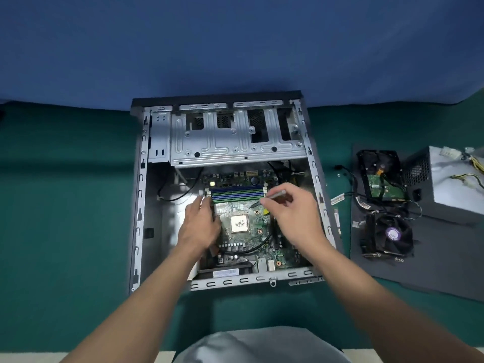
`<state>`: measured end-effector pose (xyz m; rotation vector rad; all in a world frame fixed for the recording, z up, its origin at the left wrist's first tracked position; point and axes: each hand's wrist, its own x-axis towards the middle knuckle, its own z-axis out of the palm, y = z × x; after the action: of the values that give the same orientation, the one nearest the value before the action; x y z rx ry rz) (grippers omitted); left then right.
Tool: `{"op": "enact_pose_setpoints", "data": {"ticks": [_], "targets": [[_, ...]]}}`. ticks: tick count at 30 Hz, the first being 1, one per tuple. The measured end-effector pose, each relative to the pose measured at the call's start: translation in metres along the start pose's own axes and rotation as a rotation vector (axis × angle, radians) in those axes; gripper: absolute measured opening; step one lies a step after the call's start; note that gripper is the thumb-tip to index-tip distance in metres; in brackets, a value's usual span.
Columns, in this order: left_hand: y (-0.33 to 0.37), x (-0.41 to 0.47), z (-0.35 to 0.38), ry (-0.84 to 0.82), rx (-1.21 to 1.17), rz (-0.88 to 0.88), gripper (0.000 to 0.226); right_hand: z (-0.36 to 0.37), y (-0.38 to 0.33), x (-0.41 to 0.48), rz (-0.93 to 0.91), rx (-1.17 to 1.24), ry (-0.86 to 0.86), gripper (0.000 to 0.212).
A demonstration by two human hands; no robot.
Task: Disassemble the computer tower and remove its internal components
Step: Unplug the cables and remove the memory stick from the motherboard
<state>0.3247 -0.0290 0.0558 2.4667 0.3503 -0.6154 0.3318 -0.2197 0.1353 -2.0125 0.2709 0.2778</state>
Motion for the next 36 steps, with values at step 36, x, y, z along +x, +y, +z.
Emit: {"op": "enact_pose_setpoints", "data": {"ticks": [36], "targets": [[-0.033, 0.017, -0.003, -0.246, 0.308, 0.040, 0.068, 0.121, -0.013, 0.120, 0.033, -0.804, -0.449, 0.033]]}}
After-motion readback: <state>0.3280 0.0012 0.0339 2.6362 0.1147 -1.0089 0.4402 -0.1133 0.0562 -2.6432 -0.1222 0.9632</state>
